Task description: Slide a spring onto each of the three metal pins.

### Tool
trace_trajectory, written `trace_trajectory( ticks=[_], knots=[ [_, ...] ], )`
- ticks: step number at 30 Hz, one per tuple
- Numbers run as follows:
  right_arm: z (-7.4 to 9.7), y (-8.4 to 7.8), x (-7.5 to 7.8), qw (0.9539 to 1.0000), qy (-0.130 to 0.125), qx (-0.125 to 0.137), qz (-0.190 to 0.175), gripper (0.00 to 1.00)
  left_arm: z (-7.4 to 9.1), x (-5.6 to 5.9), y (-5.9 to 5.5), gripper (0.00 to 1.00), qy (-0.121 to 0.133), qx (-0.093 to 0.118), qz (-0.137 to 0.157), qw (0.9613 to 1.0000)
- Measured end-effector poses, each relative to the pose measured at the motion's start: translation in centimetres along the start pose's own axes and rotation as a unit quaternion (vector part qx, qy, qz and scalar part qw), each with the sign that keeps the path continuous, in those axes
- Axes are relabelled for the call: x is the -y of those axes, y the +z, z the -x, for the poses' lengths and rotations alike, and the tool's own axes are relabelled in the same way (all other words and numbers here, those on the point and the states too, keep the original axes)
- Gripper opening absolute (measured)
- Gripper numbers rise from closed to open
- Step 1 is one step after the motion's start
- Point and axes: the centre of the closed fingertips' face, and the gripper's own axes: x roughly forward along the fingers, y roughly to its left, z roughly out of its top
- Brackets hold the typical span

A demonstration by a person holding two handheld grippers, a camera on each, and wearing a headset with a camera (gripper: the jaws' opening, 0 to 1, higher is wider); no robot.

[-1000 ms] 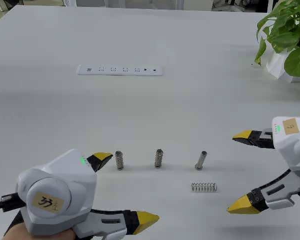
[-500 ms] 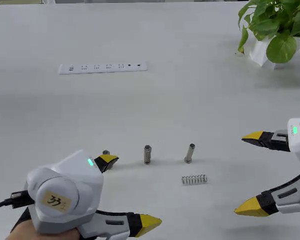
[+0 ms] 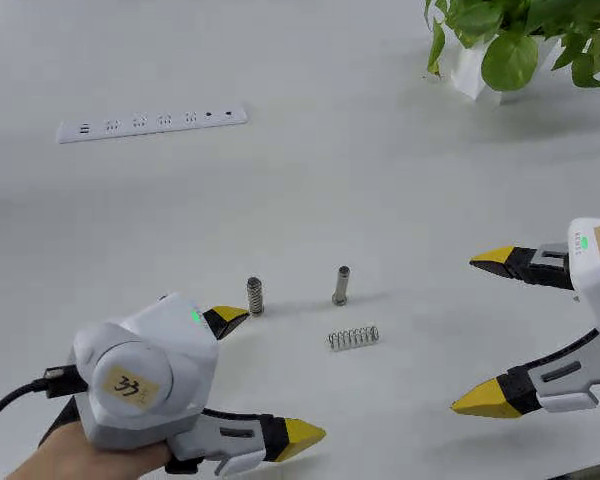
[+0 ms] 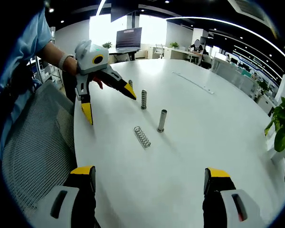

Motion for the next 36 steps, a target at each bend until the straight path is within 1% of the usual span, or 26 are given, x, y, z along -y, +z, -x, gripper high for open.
trace_trajectory(
  ticks=[3,8,11,13,16,18,20,22,25,28,31,33,36],
  knots=[
    [0.1,-0.5,0.2,1.0000,-0.002,0.002,-0.007,0.94,-0.6,0.1,0.3,0.78,-0.006,0.002,-0.005,1.0000],
    [0.3,-1.1,-0.3,0.9998,-0.006,0.002,-0.017,0.94,-1.7,0.1,0.9,0.70,-0.013,0.009,-0.014,0.9998],
    [0.3,-1.2,-0.6,0.9996,-0.007,0.005,-0.025,0.94,-2.4,-0.1,1.0,0.62,-0.019,0.010,-0.012,0.9997],
    [0.3,-1.6,-0.7,0.9995,-0.006,0.003,-0.030,0.94,-2.9,-0.2,1.0,0.59,-0.022,0.010,-0.010,0.9997],
    [0.3,-1.9,-0.7,0.9995,-0.006,-0.002,-0.032,0.93,-3.4,-0.4,1.0,0.50,-0.023,0.008,-0.015,0.9996],
    [0.4,-1.9,-0.7,0.9993,-0.008,0.000,-0.036,0.93,-3.7,-0.5,1.0,0.50,-0.024,0.006,-0.017,0.9996],
    [0.5,-1.9,-0.7,0.9992,-0.010,0.001,-0.039,0.93,-4.0,-0.6,0.8,0.45,-0.025,0.003,-0.021,0.9995],
    [0.6,-2.0,-0.8,0.9991,-0.010,0.001,-0.041,0.93,-4.1,-0.6,0.9,0.41,-0.025,0.004,-0.022,0.9994],
    [0.6,-2.2,-1.2,0.9990,-0.008,0.002,-0.044,0.92,-4.4,-0.5,0.8,0.37,-0.026,0.002,-0.025,0.9993],
    [0.6,-2.3,-1.4,0.9988,-0.009,0.003,-0.048,0.92,-4.6,-0.4,0.8,0.35,-0.027,0.003,-0.027,0.9992],
    [0.7,-2.3,-1.7,0.9986,-0.010,0.005,-0.051,0.92,-5.0,-0.3,0.9,0.31,-0.028,0.002,-0.032,0.9991],
    [0.6,-2.4,-1.5,0.9984,-0.011,0.009,-0.055,0.92,-5.2,-0.5,1.0,0.28,-0.025,0.004,-0.039,0.9989],
    [0.8,-2.5,-1.8,0.9981,-0.014,0.011,-0.059,0.92,-5.5,-0.6,1.2,0.21,-0.022,0.006,-0.045,0.9987]
  ],
)
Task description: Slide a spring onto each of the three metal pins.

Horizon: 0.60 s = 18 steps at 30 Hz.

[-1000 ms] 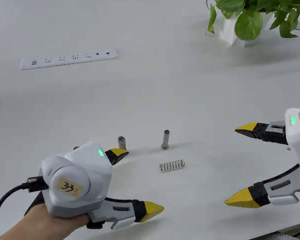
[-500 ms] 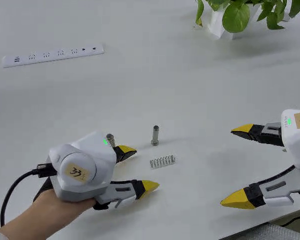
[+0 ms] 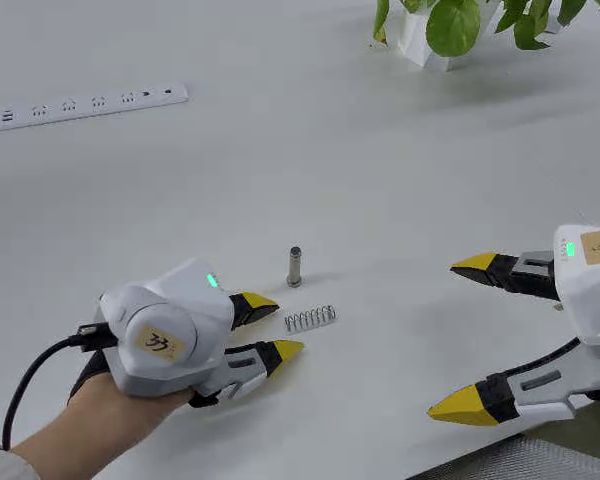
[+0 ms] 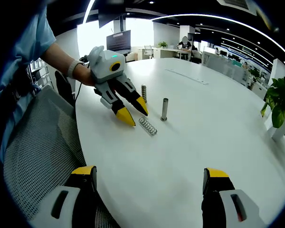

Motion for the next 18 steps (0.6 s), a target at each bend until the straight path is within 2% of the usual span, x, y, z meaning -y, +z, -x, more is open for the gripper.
trace_trajectory(
  ticks=[5,18],
  knots=[
    [0.27,-0.26,-0.07,1.0000,-0.004,0.002,-0.009,0.92,-0.37,0.04,-0.03,0.15,-0.004,-0.004,-0.010,0.9999],
    [0.28,-0.30,0.03,0.9999,-0.006,0.000,-0.013,0.91,-0.72,-0.01,-0.22,0.08,-0.007,-0.008,-0.016,0.9998]
  ],
)
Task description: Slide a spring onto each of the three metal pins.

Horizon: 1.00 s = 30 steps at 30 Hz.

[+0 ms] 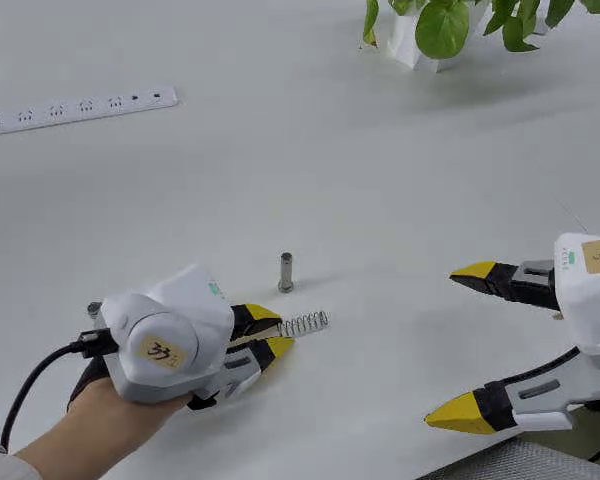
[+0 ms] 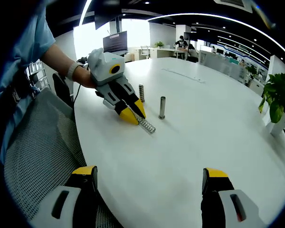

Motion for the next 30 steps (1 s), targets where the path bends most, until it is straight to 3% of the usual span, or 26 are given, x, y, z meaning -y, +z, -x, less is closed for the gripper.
trace_trajectory(
  ticks=[12,30],
  knots=[
    [-0.4,-0.1,-0.2,1.0000,0.005,-0.002,0.001,0.91,0.3,0.0,0.0,0.07,0.004,0.006,0.008,0.9999],
    [-1.1,1.2,-1.1,0.9997,0.017,0.003,0.016,0.90,2.8,0.5,0.1,0.06,0.025,0.031,0.030,0.9988]
  ],
)
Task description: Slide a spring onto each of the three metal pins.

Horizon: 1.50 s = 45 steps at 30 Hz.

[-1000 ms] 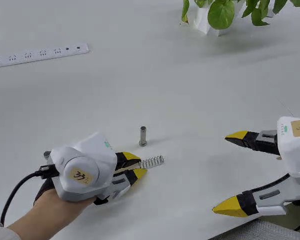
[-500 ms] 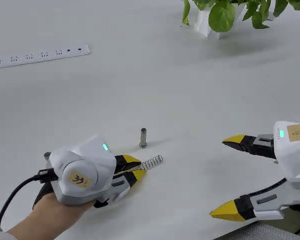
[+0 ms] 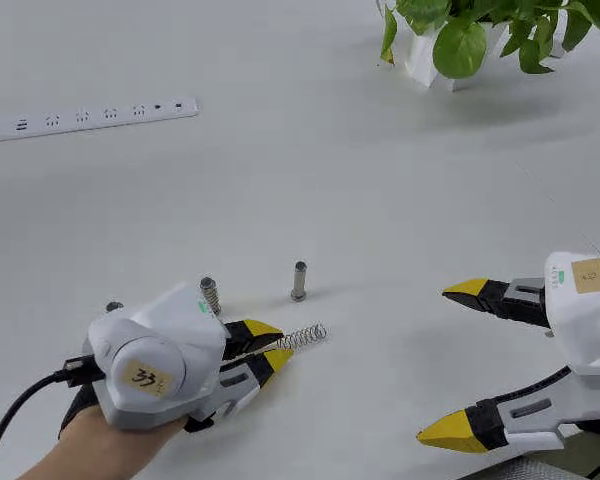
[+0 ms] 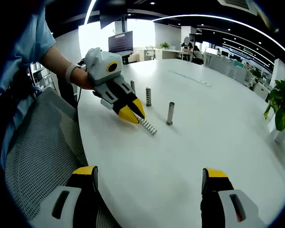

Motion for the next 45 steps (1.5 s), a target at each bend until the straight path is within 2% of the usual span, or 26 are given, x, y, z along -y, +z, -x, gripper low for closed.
trace_trajectory(
  ticks=[15,29,37,42,45],
  knots=[
    [-0.5,0.8,-0.8,0.9998,0.013,0.000,0.013,0.90,1.9,0.4,0.1,0.06,0.012,0.013,0.015,0.9997],
    [-1.8,3.1,-1.9,0.9977,0.042,0.003,0.053,0.88,4.7,1.2,0.9,0.06,0.027,0.035,0.026,0.9987],
    [-2.9,5.4,-3.0,0.9935,0.076,0.011,0.084,0.85,6.9,1.6,1.4,0.06,0.033,0.049,0.026,0.9979],
    [-3.7,6.5,-3.8,0.9881,0.100,0.004,0.117,0.80,7.8,1.9,1.3,0.06,0.035,0.051,0.025,0.9978],
    [-4.2,7.3,-4.4,0.9836,0.117,0.005,0.137,0.74,8.2,2.0,1.1,0.06,0.037,0.052,0.028,0.9976]
  ],
)
